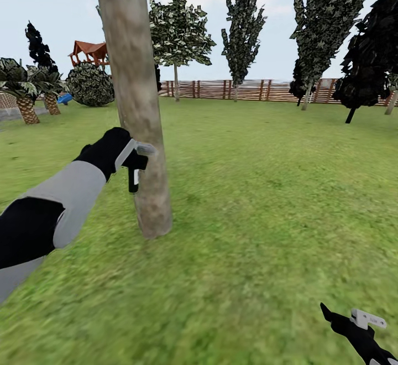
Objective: In the garden, pick up the pesticide atomizer on the floor and spray pesticide onto both trees until each tree trunk is fully covered.
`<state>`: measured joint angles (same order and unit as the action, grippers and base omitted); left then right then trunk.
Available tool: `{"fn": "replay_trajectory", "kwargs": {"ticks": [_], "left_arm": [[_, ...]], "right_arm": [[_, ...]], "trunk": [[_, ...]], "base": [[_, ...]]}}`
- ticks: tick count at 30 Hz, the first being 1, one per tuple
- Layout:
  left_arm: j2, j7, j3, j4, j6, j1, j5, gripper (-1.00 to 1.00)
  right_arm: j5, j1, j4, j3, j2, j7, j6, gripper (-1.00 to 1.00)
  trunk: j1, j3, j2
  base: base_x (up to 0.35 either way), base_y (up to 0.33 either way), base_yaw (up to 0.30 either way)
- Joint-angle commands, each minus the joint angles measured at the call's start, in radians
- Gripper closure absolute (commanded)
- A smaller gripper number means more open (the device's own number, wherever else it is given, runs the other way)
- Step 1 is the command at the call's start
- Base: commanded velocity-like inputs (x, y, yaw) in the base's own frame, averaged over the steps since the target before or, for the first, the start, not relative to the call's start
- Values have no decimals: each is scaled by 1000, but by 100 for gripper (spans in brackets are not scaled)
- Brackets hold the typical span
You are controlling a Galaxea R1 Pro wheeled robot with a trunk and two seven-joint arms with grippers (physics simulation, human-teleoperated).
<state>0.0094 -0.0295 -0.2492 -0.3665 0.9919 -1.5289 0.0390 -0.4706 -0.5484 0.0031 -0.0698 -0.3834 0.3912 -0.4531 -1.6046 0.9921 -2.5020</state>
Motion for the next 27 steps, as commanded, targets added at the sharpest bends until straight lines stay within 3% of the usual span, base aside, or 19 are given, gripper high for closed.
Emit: {"fn": "replay_trajectory", "kwargs": {"ticks": [1, 9, 15, 21, 25, 27], "left_arm": [[1, -3, -7, -1, 4, -11, 4, 100], [1, -3, -7, -2, 4, -72, 4, 100], [1, -3, -6, 31, 4, -151, 4, 100], [8, -4, 0, 86, 5, -158, 13, 100], [8, -4, 100, 148, 4, -158, 28, 100], [8, -4, 117, 169, 4, -158, 28, 100]], "right_arm": [[-3, -1, 2, -7, 0, 9, -1, -100], [-3, -1, 2, -7, 0, 9, -1, -100], [-3, -1, 2, -7, 0, 9, -1, -100], [-3, -1, 2, -7, 0, 9, -1, -100], [-3, -1, 2, -7, 0, 9, -1, -100], [-3, -1, 2, -7, 0, 9, -1, -100]], "trunk": [[0, 1, 0], [0, 1, 0], [0, 1, 0], [0, 1, 0], [0, 1, 0], [0, 1, 0]], "base": [[0, 0, 0], [0, 0, 0], [0, 0, 0], [0, 0, 0], [0, 0, 0], [0, 0, 0]]}}
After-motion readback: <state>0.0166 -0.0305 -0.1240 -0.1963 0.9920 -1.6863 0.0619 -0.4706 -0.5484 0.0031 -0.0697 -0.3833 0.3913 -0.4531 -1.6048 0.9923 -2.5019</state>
